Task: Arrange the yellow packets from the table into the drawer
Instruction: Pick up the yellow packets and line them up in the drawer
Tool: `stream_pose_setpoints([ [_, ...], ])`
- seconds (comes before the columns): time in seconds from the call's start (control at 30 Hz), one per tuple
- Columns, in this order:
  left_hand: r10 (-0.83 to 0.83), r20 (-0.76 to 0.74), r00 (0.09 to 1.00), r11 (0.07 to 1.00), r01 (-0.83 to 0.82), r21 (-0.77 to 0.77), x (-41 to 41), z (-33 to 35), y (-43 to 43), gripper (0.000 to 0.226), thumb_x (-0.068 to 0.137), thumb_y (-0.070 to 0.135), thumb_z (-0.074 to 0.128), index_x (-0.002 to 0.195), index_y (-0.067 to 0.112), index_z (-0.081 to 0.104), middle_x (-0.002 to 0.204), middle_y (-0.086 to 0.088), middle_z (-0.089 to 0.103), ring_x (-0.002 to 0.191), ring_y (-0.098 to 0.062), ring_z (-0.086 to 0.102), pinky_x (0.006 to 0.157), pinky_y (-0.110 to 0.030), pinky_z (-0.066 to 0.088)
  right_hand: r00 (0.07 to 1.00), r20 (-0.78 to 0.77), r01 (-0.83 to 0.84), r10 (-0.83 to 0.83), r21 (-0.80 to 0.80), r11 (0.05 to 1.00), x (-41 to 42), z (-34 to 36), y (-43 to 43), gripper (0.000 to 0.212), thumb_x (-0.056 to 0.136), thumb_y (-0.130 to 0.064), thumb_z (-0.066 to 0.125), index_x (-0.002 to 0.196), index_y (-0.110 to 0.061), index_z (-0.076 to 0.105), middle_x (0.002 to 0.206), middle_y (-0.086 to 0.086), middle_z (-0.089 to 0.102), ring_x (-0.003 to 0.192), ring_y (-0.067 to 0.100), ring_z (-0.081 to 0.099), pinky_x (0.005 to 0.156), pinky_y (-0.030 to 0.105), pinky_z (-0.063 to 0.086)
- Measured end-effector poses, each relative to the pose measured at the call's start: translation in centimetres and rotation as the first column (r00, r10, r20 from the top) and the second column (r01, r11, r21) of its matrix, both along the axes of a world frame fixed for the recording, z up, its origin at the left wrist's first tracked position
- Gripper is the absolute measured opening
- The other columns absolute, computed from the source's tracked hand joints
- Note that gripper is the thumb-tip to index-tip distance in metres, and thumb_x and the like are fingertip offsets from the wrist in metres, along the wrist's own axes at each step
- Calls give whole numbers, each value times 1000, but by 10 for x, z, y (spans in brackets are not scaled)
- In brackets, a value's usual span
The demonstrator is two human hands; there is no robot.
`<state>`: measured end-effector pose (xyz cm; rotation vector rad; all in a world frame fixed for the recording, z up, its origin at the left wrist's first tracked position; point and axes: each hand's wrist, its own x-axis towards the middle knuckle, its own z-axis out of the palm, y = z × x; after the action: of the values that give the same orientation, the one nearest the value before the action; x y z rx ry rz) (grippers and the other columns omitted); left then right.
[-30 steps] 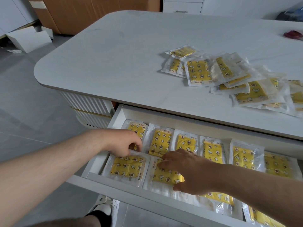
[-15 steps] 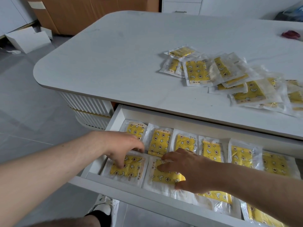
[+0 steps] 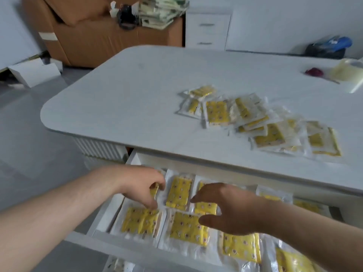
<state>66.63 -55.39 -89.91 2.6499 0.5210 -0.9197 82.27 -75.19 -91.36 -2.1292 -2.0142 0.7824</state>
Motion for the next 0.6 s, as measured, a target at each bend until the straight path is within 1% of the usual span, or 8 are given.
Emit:
stream_pose_setpoints([
  [0.07, 53, 65, 996, 998, -50, -44, 13, 25, -9, 48, 81, 51, 66, 125, 37, 54, 102, 20, 53, 90, -3, 55, 74, -21, 47, 996, -49, 77, -74, 64, 995, 12, 28, -11, 49, 88, -54, 59, 135, -40, 52, 132, -21, 55, 107, -7, 54, 95, 16, 43],
  [0.13, 144, 165, 976, 985, -124, -123, 24, 52, -22, 36, 81, 51, 66, 114, 40, 59, 98, 21, 58, 89, -1, 59, 78, -23, 51, 985, -99, 157, -144, 144, 977, 24, 56, -25, 44, 88, -50, 62, 129, -36, 59, 115, -21, 62, 88, -13, 54, 83, 8, 44],
  [0.2, 216, 275, 937, 968, -168, -189, 35, 76, -33, 25, 82, 49, 68, 104, 40, 62, 98, 20, 63, 90, 0, 62, 85, -25, 53, 959, -173, 260, -226, 210, 942, 36, 80, -40, 39, 88, -47, 63, 124, -32, 64, 102, -25, 62, 87, -10, 58, 80, 10, 49],
  [0.33, 383, 399, 833, 900, -239, -363, 64, 100, -40, 12, 86, 35, 69, 97, 31, 67, 96, 11, 68, 87, -4, 64, 85, -25, 55, 893, -290, 425, -344, 290, 858, 61, 106, -61, 31, 90, -36, 63, 119, -27, 67, 104, -20, 67, 91, -5, 62, 81, 17, 53],
  [0.4, 523, 404, 750, 815, -301, -496, 84, 97, -35, 10, 88, 27, 68, 95, 20, 69, 88, 3, 67, 78, -9, 62, 76, -26, 55, 856, -329, 497, -399, 307, 812, 75, 108, -63, 25, 90, -31, 64, 114, -26, 69, 100, -17, 70, 88, -3, 63, 79, 16, 52],
  [0.47, 653, 417, 632, 731, -381, -566, 106, 89, -24, 12, 89, 22, 67, 92, 10, 68, 79, -1, 64, 73, -13, 59, 67, -25, 52, 810, -378, 569, -448, 321, 757, 88, 107, -60, 17, 89, -27, 66, 104, -30, 71, 94, -14, 72, 84, 0, 65, 77, 17, 52],
  [0.53, 746, 450, 491, 659, -448, -604, 128, 81, -8, 12, 87, 19, 69, 87, 7, 66, 73, -4, 60, 68, -16, 54, 63, -27, 48, 768, -415, 628, -488, 343, 698, 102, 106, -50, 12, 88, -25, 67, 97, -32, 72, 88, -14, 73, 81, 1, 66, 75, 18, 52],
  [0.6, 769, 528, 362, 637, -504, -583, 145, 72, 10, 15, 82, 18, 71, 79, 5, 65, 67, -4, 57, 62, -18, 51, 63, -28, 44, 741, -395, 670, -543, 371, 643, 117, 103, -36, 12, 88, -27, 66, 97, -32, 72, 83, -15, 72, 79, -3, 65, 70, 13, 48],
])
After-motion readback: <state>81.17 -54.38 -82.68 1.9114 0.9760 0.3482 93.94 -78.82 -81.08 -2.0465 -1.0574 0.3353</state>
